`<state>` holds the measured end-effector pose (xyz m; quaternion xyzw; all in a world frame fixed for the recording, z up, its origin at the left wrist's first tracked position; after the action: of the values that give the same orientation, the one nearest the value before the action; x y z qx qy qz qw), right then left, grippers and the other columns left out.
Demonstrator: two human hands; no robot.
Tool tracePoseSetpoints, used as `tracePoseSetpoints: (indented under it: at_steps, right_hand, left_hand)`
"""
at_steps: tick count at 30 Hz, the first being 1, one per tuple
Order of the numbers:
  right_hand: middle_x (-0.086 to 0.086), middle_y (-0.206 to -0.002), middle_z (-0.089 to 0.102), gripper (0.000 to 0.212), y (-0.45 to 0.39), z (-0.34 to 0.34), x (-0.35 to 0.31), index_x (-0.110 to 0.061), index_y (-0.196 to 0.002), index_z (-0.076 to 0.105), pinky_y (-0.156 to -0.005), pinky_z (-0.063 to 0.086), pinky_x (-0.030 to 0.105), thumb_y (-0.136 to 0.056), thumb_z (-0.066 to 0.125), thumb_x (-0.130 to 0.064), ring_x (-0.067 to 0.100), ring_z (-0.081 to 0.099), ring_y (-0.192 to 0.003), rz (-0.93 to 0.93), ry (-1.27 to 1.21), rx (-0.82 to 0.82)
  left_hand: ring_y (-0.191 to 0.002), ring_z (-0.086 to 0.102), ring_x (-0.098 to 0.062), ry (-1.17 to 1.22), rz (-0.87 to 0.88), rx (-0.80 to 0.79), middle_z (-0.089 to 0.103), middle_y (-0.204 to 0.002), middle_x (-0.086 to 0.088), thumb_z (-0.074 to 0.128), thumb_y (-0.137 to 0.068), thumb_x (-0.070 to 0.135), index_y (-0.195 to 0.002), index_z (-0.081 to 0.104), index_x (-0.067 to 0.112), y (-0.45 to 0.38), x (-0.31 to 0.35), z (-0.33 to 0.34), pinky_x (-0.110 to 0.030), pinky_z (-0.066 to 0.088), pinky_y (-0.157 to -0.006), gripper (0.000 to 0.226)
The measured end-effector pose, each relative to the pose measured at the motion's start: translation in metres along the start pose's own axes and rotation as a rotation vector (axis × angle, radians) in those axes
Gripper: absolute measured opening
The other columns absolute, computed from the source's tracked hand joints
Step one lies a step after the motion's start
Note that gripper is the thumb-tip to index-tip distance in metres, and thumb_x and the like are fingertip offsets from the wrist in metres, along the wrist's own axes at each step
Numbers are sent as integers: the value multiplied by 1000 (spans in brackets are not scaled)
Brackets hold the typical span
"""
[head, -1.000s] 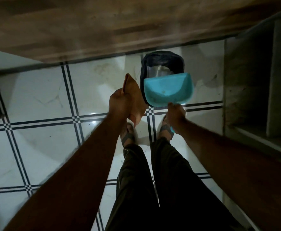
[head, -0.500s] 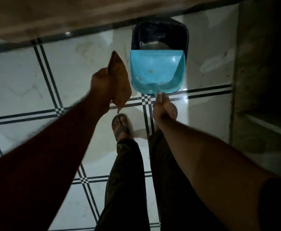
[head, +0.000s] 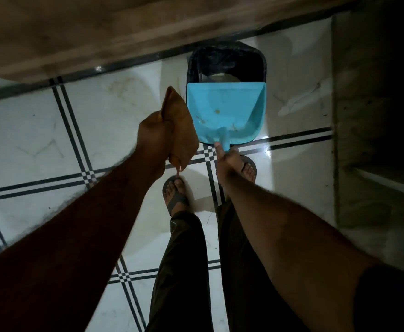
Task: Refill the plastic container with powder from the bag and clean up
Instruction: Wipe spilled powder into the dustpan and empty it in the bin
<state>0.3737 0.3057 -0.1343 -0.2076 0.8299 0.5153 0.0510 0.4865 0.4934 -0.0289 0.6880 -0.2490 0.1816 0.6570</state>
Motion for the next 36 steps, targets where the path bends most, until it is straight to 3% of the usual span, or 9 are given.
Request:
tracePoseSetpoints:
  at_steps: [4, 7, 12, 16, 19, 22, 27, 30, 36]
  right_hand:
    - [6, -138, 64, 70, -11, 19, 2, -17, -148, 49, -103, 50, 41, -103, 44, -70, 29, 64, -123, 110, -187, -67]
    - [14, -149, 59, 105, 0, 12, 5, -18, -154, 48, -115, 43, 51, -88, 21, -95, 37, 57, -136, 187, 102, -124]
    - [11, -146, 62, 102, 46, -14, 9, -17, -150, 54, -111, 46, 46, -89, 22, -93, 31, 58, -133, 176, 273, -88]
    - [12, -132, 74, 84, 106, -47, -16, -17, -115, 69, -108, 54, 49, -93, 33, -89, 31, 71, -118, 241, -413, -245]
    - [17, -152, 60, 99, 184, -100, -68, -13, -147, 58, -124, 36, 53, -86, 48, -90, 37, 55, -142, 216, -1022, -526]
    - [23, -160, 50, 88, 243, -172, -95, -15, -159, 45, -119, 41, 56, -93, 59, -70, 41, 48, -146, 54, -1228, -608]
    - [20, -114, 71, 23, 341, -283, -120, -5, -124, 64, -78, 67, 46, -104, 60, -17, 31, 73, -100, -172, -1106, -457]
    - [24, -132, 63, 45, 382, -339, -120, -10, -138, 55, -89, 64, 56, -95, 66, -4, 41, 67, -121, -291, -997, -301]
    - [11, -141, 64, 70, 438, -442, -111, -35, -143, 59, -88, 64, 59, -88, 63, 9, 36, 71, -121, -548, -1027, -76]
  left_hand:
    - [-57, 64, -20, -3, 56, -34, 64, -64, -11, 37, -110, 10, -86, 63, -2, -6, -4, 1, -31, 55, -57, 37]
    - [-56, 67, -16, 30, 18, -41, 68, -67, -6, 34, -113, 16, -91, 64, 2, -8, -11, -1, -28, 57, -54, 39]
    - [-57, 63, -18, 71, -30, -130, 65, -68, -4, 33, -113, 26, -104, 58, -14, 21, 2, 3, -31, 53, -58, 48]
    - [-68, 63, -31, 248, 52, -400, 63, -84, -14, 43, -107, 21, -106, 59, -6, 94, 60, 32, -35, 58, -66, 32]
    - [-88, 74, -34, 375, -115, -388, 75, -91, -23, 45, -109, 24, -99, 75, 1, 154, 96, 50, -41, 63, -88, 39]
    - [-118, 72, -34, 329, -150, -330, 78, -120, -17, 49, -113, 27, -133, 65, 6, 213, 131, 60, -49, 58, -101, 34]
    - [-95, 72, -25, -178, 295, -221, 78, -103, -6, 58, -101, 16, -109, 75, 12, 316, 217, 76, -30, 56, -78, 20]
    - [-104, 73, -27, -309, 439, -263, 78, -114, -9, 57, -93, 33, -116, 73, 13, 381, 263, 107, -31, 55, -83, 35]
    - [-102, 73, -19, -381, 648, -420, 76, -118, -2, 51, -99, 9, -127, 67, 25, 479, 321, 196, -41, 64, -90, 35]
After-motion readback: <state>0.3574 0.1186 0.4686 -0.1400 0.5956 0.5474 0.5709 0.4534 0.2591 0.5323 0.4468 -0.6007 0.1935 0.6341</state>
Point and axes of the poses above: each hand's wrist, its own y-axis away from the middle knuckle, its own z-axis out of the palm, x = y × z, the point moved 7 cm from there along -y, towards the middle knuckle
